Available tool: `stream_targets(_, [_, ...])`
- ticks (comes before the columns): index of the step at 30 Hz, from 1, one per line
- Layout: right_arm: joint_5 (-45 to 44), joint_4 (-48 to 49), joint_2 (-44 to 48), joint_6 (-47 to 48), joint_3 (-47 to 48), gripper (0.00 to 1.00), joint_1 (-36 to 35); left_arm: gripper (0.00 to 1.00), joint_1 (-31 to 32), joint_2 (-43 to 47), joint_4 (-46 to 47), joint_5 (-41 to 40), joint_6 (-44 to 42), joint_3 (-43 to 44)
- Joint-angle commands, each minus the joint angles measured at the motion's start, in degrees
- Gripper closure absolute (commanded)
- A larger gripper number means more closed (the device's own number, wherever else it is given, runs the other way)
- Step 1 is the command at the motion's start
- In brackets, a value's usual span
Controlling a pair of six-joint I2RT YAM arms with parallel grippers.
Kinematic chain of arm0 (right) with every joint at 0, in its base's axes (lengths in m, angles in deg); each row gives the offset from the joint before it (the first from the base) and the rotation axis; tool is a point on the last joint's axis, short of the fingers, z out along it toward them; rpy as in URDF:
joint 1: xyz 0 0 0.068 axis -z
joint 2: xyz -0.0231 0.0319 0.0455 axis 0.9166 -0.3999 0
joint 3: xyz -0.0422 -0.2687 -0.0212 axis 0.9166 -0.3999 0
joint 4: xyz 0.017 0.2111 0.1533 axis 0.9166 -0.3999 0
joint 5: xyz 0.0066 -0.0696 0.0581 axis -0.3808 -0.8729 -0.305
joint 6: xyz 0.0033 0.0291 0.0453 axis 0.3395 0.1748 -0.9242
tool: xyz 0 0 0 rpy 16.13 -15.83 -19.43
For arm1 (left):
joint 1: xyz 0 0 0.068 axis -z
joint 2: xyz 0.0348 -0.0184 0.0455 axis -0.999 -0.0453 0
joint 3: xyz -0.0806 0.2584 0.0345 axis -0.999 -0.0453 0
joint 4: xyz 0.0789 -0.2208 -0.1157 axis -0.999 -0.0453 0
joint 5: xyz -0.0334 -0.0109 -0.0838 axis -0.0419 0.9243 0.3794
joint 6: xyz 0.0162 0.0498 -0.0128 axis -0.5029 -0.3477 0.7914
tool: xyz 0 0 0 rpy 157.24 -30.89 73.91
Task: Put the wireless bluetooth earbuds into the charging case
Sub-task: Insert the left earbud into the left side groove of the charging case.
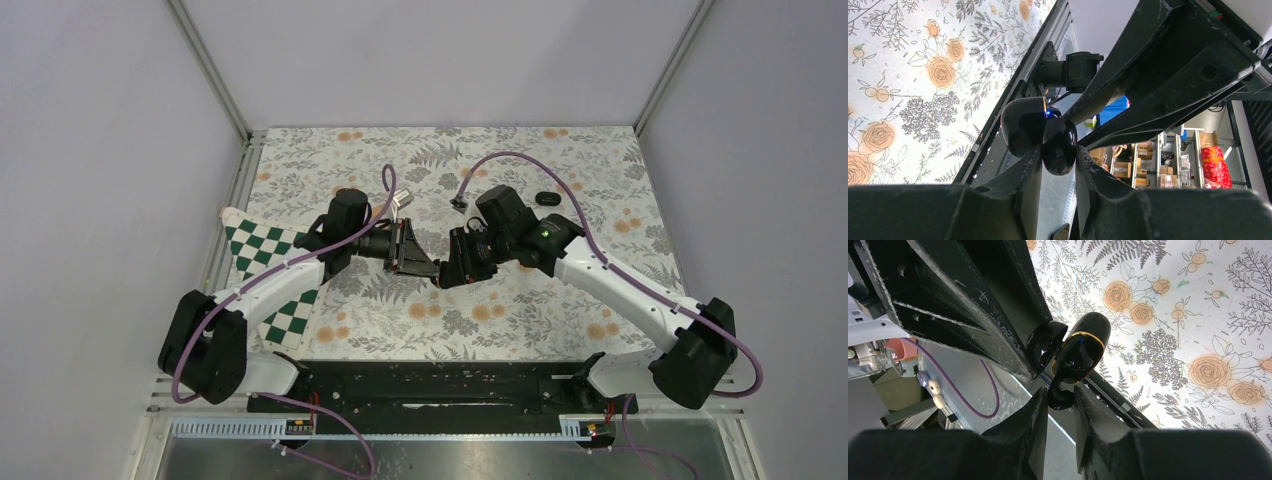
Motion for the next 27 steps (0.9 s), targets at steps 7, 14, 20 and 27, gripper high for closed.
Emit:
stream_targets(7, [-6.7,-1.2,-1.0,-1.7,1.8,0.98,0.1,1.00,0.4,-1.6,14.6,5.6,10.8,-3.2])
stream_targets(14, [-9.0,-0.8,-1.2,-2.7,2.5,0.89,0.1,1.00,0.4,-1.9,14.9,5.7,11.0,-3.6])
stream_targets(20, [-10.2,-0.8,-1.5,-3.0,2.7,0.88,0.1,1.00,0.4,-2.3,14.6,5.7,10.7,-3.8])
stream_targets(27, [-10.2,0.9,-1.4,-3.8,1.5,0.82,0.1,1.00,0.4,-2.9,16.7,5.5,12.3,-4.4])
